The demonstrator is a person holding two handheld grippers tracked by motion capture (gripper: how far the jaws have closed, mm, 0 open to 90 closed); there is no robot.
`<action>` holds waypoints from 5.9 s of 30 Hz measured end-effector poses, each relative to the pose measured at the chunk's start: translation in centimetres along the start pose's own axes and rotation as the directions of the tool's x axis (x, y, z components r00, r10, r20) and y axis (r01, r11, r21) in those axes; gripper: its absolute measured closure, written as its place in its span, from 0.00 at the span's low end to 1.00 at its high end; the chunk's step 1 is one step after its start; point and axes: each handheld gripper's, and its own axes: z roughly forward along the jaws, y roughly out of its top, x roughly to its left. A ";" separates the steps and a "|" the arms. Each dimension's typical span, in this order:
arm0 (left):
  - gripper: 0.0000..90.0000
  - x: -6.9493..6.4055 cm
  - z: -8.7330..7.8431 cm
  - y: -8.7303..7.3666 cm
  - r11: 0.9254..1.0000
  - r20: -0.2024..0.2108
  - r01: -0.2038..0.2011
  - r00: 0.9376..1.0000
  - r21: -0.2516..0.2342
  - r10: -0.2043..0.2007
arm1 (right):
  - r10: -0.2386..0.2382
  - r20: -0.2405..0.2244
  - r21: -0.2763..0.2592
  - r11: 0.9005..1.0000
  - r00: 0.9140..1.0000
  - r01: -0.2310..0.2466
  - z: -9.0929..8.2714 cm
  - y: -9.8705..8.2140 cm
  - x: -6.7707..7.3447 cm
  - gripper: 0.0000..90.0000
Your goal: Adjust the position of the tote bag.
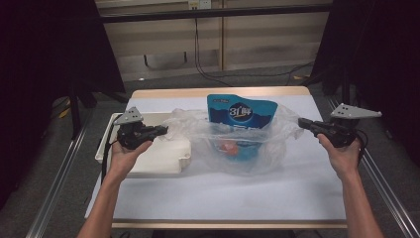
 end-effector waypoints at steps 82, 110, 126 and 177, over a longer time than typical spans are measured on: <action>0.99 -0.5 6.1 -3.7 0.941 0.065 -0.033 0.998 0.338 0.012 | -0.097 0.043 0.455 0.888 0.994 0.067 5.6 -6.8 -0.7 1.00; 0.59 0.1 4.8 -3.3 0.963 0.052 0.050 0.996 0.265 -0.066 | -0.100 0.062 0.407 0.911 0.993 0.066 4.9 -7.5 -0.8 0.72; 0.28 0.8 2.5 -2.2 0.981 0.046 0.070 0.996 0.180 -0.080 | -0.026 0.017 0.233 0.972 1.000 0.021 2.4 -5.3 -1.0 0.53; 0.57 -9.7 11.9 5.2 0.978 0.313 -0.195 0.936 0.077 0.162 | -0.106 -0.174 0.232 0.962 0.979 0.145 10.1 1.9 1.2 0.60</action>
